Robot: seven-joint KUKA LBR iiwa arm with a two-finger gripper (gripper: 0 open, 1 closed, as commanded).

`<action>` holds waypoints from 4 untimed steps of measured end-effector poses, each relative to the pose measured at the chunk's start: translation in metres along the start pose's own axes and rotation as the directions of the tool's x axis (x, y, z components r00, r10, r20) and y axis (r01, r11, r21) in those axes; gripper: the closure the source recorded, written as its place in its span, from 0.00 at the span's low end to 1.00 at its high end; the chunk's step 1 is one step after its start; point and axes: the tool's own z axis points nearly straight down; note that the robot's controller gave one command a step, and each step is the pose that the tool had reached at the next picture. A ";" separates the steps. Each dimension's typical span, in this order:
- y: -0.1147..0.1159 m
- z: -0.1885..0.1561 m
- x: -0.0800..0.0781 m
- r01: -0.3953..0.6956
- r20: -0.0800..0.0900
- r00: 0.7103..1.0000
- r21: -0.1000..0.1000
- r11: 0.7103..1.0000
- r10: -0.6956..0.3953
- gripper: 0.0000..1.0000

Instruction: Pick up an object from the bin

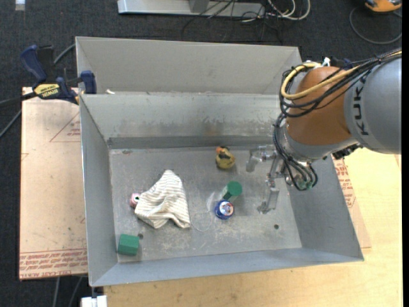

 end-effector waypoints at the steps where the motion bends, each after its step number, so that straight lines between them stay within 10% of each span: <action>1: 0.076 0.034 -0.031 0.092 -0.002 0.996 -0.001 0.996 -0.092 0.00; 2: 0.063 0.060 0.003 0.234 0.001 0.972 -0.001 0.972 -0.234 1.00; 3: 0.064 0.062 0.003 0.235 0.003 0.972 -0.001 0.972 -0.235 0.00; 4: 0.064 0.061 0.003 0.235 0.004 0.972 0.000 0.972 -0.235 1.00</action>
Offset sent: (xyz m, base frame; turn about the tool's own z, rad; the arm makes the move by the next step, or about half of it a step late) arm -0.0043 0.0631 -0.0620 -0.2380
